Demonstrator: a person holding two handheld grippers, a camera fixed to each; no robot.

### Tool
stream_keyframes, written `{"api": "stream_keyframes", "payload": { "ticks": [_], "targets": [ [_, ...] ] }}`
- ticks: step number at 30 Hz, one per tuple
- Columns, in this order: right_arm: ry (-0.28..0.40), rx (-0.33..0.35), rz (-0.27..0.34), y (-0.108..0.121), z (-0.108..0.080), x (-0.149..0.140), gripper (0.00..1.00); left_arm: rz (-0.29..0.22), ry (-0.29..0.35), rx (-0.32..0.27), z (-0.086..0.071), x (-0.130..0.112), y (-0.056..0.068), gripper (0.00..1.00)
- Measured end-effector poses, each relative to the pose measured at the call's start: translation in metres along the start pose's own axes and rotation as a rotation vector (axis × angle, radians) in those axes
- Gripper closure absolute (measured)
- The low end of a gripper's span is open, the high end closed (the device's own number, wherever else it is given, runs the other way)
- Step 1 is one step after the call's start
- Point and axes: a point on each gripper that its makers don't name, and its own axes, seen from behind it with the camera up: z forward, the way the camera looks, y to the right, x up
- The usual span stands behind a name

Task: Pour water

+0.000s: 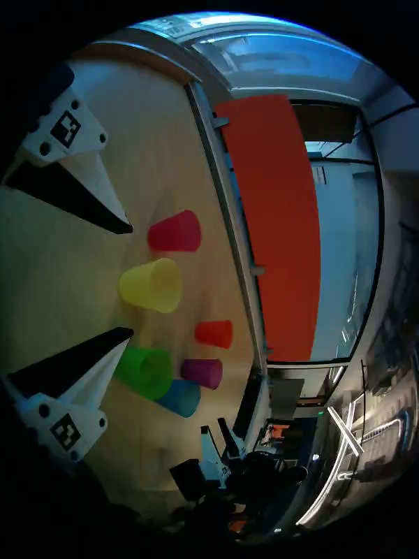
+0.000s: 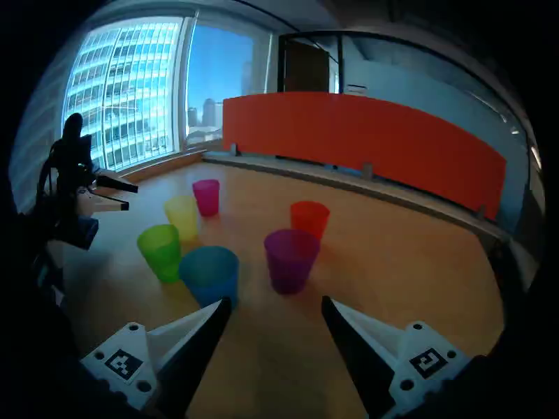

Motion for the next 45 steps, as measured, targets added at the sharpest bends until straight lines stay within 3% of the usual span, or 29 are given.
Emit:
{"api": "stream_keyframes", "payload": {
  "ticks": [17, 25, 37, 45],
  "targets": [
    [0.173, -0.233, 0.072, 0.045, -0.006, 0.041, 0.0, -0.072, 0.148, 0.201, -0.009, 0.028, -0.038, 0.0],
    [0.274, -0.326, 0.072, 0.061, -0.008, 0.068, 0.0, -0.103, 0.226, 0.284, -0.016, 0.046, -0.051, 0.0],
    [0.473, -0.484, 0.089, 0.089, -0.027, 0.123, 0.0, -0.101, 0.322, 0.364, -0.022, 0.08, -0.058, 0.0],
    [0.524, -0.527, 0.118, 0.094, -0.037, 0.127, 0.0, -0.15, 0.369, 0.373, -0.021, 0.09, -0.057, 0.0]
  ]
}}
